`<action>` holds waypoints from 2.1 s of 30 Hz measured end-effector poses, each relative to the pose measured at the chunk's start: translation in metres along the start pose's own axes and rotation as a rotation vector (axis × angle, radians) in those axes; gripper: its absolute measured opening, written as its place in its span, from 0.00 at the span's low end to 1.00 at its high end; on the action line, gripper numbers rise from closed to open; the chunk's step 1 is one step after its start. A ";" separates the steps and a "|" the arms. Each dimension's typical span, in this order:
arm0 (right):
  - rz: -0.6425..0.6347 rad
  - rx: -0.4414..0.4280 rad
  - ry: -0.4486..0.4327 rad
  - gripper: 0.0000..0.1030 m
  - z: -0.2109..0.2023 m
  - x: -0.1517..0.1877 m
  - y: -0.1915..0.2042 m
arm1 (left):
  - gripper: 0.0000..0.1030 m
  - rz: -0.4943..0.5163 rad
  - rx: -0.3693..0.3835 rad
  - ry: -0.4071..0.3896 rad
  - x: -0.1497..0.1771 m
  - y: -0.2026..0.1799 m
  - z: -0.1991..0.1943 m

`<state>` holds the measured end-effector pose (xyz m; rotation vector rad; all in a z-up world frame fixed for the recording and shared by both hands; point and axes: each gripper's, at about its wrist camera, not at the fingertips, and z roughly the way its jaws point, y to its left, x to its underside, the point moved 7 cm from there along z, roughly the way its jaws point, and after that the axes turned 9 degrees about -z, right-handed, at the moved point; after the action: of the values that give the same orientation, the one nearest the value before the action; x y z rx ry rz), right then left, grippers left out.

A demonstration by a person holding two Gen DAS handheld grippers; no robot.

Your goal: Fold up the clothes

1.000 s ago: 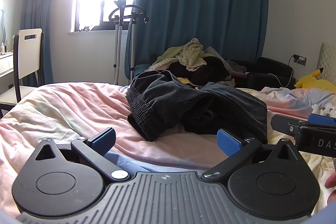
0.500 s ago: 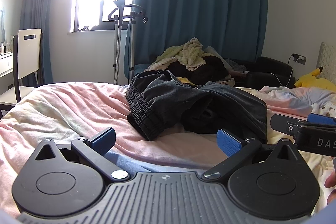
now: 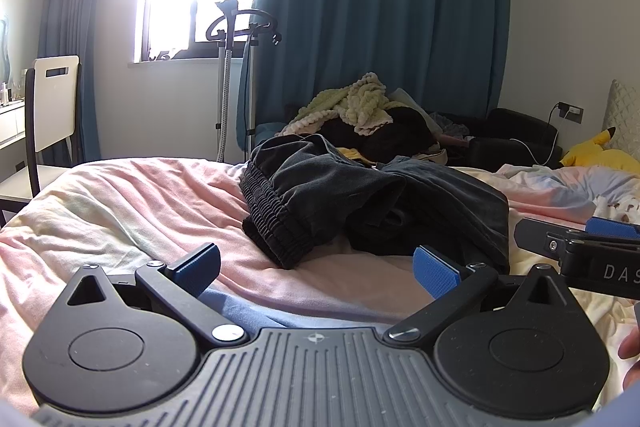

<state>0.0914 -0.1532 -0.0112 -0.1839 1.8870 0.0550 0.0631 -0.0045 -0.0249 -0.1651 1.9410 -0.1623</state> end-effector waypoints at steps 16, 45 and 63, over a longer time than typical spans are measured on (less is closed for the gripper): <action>0.086 0.067 0.002 1.00 0.004 0.006 -0.023 | 1.00 0.332 -0.125 -0.038 -0.005 -0.023 0.068; 0.157 0.025 0.115 1.00 0.063 0.041 -0.069 | 0.22 0.214 -0.444 -0.207 -0.070 0.031 0.189; 0.058 0.014 0.014 1.00 0.033 0.023 -0.049 | 0.13 0.248 -0.378 -0.079 -0.073 0.138 0.053</action>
<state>0.1224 -0.1992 -0.0407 -0.1203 1.9057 0.0795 0.1335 0.1433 -0.0042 -0.1749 1.8789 0.3723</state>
